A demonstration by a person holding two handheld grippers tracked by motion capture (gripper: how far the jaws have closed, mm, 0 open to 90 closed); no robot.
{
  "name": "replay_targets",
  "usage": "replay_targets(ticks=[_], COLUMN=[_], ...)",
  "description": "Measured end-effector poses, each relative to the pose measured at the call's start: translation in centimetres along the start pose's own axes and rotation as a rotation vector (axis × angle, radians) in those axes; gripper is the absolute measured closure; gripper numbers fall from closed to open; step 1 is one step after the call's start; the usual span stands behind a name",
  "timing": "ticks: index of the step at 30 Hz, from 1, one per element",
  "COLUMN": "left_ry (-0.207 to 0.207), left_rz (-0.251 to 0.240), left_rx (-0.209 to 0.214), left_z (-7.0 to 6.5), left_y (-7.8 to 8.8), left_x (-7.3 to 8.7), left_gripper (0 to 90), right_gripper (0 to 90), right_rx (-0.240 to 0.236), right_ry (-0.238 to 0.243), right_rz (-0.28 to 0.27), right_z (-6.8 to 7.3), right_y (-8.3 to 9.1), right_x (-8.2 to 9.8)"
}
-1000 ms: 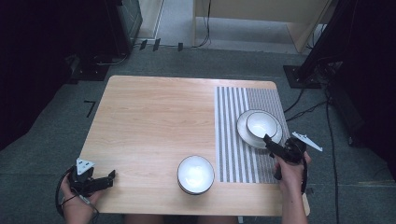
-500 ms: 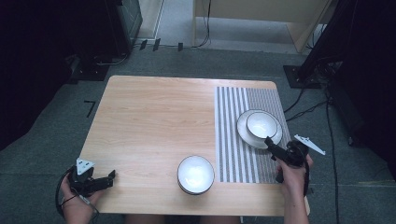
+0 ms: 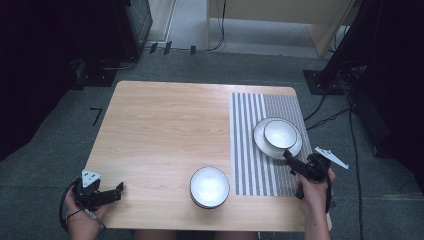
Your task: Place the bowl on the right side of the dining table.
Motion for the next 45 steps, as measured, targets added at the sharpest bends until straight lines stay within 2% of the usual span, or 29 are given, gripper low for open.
replay_targets(ticks=[31, 45], left_ry=[0.001, -0.001], left_rz=[-0.001, 0.001], left_rx=[-0.001, 0.0], left_z=[0.0, 0.0], left_y=[0.0, 0.0], left_x=[0.0, 0.0], left_gripper=[0.0, 0.0], right_gripper=[0.0, 0.0], right_rx=[0.043, 0.042], right_ry=[0.012, 0.019], right_rz=[0.029, 0.038], right_z=[-1.4, -2.1], right_y=[0.5, 1.0], right_x=[2.7, 4.0])
Point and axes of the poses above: each handheld gripper's, and its own axes: y roughly backward along the jaws, x roughly out of its underside, z roughly to its left, the point moved 5 cm from there along -y, roughly forward along the jaws, and after that the axes turned 10 degrees about z, right-handed, at the moved point
